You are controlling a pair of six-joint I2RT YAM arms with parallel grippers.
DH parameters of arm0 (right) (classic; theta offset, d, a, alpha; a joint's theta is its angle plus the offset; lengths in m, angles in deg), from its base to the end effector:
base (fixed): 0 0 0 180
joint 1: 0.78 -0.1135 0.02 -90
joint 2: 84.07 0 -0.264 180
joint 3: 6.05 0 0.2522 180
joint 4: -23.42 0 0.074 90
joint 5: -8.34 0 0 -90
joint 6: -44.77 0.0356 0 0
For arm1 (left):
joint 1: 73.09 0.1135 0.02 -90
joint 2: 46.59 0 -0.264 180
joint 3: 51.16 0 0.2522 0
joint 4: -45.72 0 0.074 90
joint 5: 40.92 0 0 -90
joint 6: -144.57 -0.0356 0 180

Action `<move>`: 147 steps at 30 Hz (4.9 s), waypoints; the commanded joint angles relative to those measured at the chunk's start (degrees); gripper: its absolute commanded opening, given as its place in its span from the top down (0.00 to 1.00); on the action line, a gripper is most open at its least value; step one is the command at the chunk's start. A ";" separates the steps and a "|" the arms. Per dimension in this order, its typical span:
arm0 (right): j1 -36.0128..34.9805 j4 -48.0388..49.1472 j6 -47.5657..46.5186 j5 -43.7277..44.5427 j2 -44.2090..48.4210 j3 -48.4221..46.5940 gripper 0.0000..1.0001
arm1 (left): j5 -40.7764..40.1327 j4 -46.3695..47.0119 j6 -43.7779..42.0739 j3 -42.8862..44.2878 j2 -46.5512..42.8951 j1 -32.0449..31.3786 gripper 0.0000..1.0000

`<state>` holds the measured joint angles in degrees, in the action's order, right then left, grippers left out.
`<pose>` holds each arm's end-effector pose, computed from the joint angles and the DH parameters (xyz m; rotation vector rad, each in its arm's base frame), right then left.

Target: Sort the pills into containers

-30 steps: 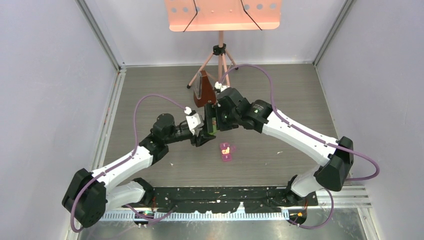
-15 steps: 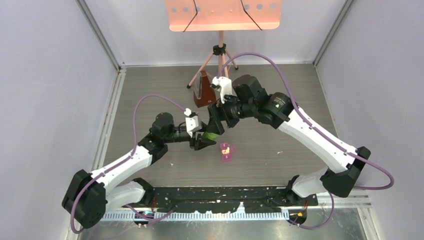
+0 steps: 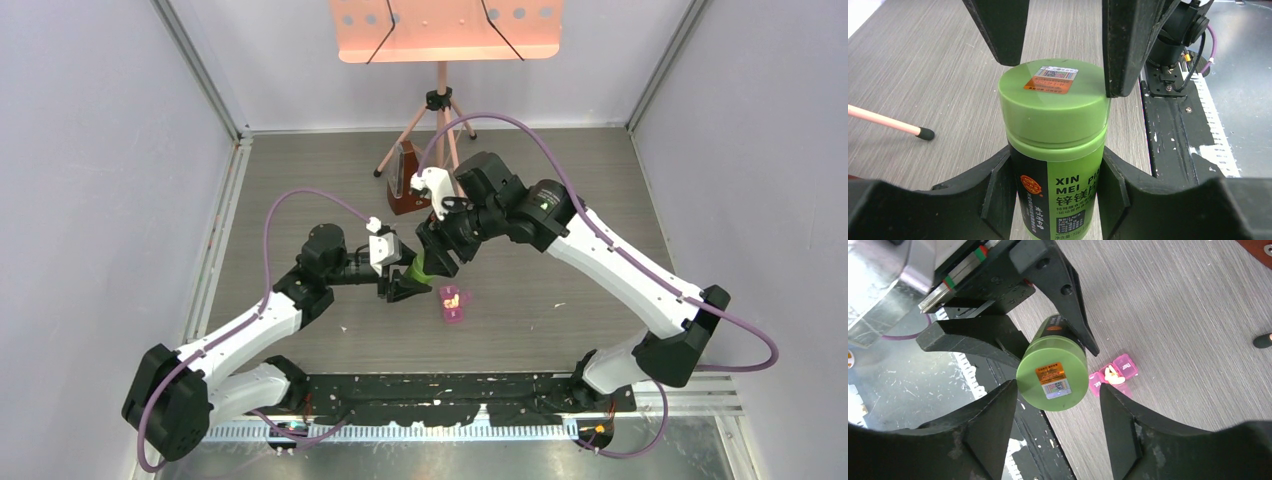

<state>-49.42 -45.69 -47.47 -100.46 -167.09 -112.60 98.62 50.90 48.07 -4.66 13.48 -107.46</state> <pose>0.1860 0.2286 0.3993 -1.1995 2.1370 0.7653 0.1741 -0.1519 0.2689 1.2011 1.3266 -1.0902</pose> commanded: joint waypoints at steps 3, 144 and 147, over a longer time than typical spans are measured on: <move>-0.05 2.23 -2.10 -0.79 -0.13 0.84 0.35 | 1.66 2.04 -0.53 2.81 -1.35 0.37 1.00; -0.11 13.91 2.72 -8.49 2.46 8.47 0.14 | -2.75 -21.71 -12.91 8.40 -3.00 0.82 1.00; -0.14 13.29 2.73 -7.63 1.57 8.41 0.19 | -2.86 -21.89 -12.81 8.57 -3.00 0.87 1.00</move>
<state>-49.42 -31.36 -40.61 -103.52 -165.45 -101.30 93.24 27.78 35.89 1.81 11.86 -106.72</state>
